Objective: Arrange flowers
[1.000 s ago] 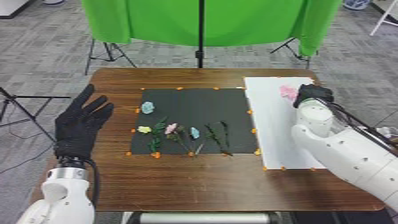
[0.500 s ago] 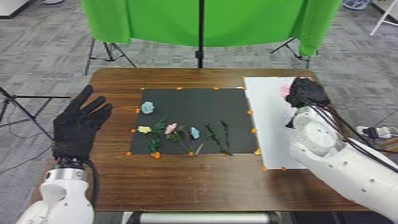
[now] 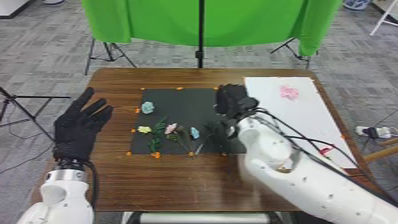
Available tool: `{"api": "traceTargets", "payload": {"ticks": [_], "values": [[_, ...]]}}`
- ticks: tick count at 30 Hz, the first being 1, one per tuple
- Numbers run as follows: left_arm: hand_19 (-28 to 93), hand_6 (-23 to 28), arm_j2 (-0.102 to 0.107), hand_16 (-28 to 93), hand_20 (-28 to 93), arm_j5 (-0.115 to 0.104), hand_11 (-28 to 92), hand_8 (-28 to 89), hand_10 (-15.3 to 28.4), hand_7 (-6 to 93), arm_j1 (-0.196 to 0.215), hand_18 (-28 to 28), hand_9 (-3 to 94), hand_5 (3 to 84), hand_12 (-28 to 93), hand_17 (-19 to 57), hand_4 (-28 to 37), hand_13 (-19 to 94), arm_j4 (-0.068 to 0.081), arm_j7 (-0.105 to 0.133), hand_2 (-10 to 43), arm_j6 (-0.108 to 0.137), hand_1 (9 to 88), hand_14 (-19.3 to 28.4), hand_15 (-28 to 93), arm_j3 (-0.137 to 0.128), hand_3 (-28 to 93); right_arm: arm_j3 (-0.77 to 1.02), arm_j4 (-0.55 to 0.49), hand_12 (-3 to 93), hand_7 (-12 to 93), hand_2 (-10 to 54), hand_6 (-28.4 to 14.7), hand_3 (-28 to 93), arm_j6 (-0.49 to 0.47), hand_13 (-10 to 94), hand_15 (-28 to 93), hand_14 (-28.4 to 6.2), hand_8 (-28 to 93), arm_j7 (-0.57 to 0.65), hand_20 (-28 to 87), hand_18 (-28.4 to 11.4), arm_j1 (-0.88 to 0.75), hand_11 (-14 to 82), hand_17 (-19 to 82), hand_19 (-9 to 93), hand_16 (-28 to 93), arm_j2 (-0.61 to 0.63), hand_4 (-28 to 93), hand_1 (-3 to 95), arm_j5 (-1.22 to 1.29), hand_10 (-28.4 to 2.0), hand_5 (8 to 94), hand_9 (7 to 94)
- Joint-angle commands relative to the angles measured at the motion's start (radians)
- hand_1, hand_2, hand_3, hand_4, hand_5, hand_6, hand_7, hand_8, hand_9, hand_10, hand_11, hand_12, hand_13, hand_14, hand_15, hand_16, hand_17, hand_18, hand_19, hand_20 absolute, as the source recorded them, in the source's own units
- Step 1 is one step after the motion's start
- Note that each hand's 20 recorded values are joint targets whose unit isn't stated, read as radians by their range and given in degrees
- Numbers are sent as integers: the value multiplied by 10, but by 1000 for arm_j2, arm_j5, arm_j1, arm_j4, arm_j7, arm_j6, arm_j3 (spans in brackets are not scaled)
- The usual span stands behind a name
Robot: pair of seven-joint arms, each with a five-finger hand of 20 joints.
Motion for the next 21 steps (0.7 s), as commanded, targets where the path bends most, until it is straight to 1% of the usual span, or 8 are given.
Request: {"api": "traceTargets", "payload": {"ticks": [1,8,10,14,17,18,19,21], "values": [[572,77,-18,-92,112,21,268,-97,201,115,-6,260,350,366,107,-89,-249,256,1,-35,97,-9,251,265,540,-4,778,-26,16,368,236,-95,29,733,-31,760,623,-34,8,15,466,-201,-5,128,319,932,269,-40,-283,567,-60,-61,833,924],[572,77,-26,-92,112,27,271,-97,201,116,-4,260,351,366,108,-89,-248,256,0,-52,98,-14,251,265,541,-6,778,-6,20,372,222,-95,31,735,-91,717,666,-47,-7,19,485,-209,-29,156,292,932,252,-45,-283,549,-99,-62,806,895],[572,77,-28,-92,112,29,271,-97,201,115,-7,260,351,366,108,-89,-248,256,0,-55,98,-15,250,265,540,-6,778,10,10,372,216,-95,30,733,-149,708,675,-51,-8,25,488,-209,-41,160,287,932,249,-49,-283,543,-102,-63,798,887],[572,77,-30,-92,112,30,271,-97,201,115,-8,260,351,366,108,-89,-247,257,1,-58,97,-17,250,266,541,-7,780,44,-4,353,203,-95,25,724,-184,623,742,-84,-25,-3,504,-211,-70,198,255,926,201,-55,-283,515,-104,-82,750,808],[571,78,-26,-92,112,27,272,-97,201,115,-7,260,352,366,108,-89,-247,256,1,-53,97,-15,251,267,541,-5,780,61,-16,280,185,-95,28,758,-205,587,774,-106,-76,-13,520,-214,-79,280,242,924,144,-61,-283,469,-113,-98,713,741],[571,78,-23,-92,112,25,273,-97,202,115,-6,260,352,366,108,-89,-247,257,0,-48,98,-12,250,267,541,-4,780,62,-19,230,179,-95,29,789,-209,568,781,-114,-120,-14,526,-214,-78,327,236,922,130,-60,-283,441,-119,-113,695,703],[572,79,-20,-92,112,24,273,-97,202,115,-4,260,352,366,108,-89,-247,257,-1,-43,98,-8,251,266,541,-2,780,67,-20,192,177,-95,28,814,-211,551,780,-120,-134,-22,528,-214,-79,347,228,919,121,-60,-283,423,-124,-128,680,676],[572,79,-20,-92,112,22,273,-97,202,114,-3,260,352,367,107,-89,-246,257,-1,-42,98,-9,251,266,542,-2,781,78,-33,161,172,-95,19,824,-207,524,766,-128,-138,-14,529,-213,-85,329,219,914,107,-59,-283,406,-112,-145,649,641]]}}
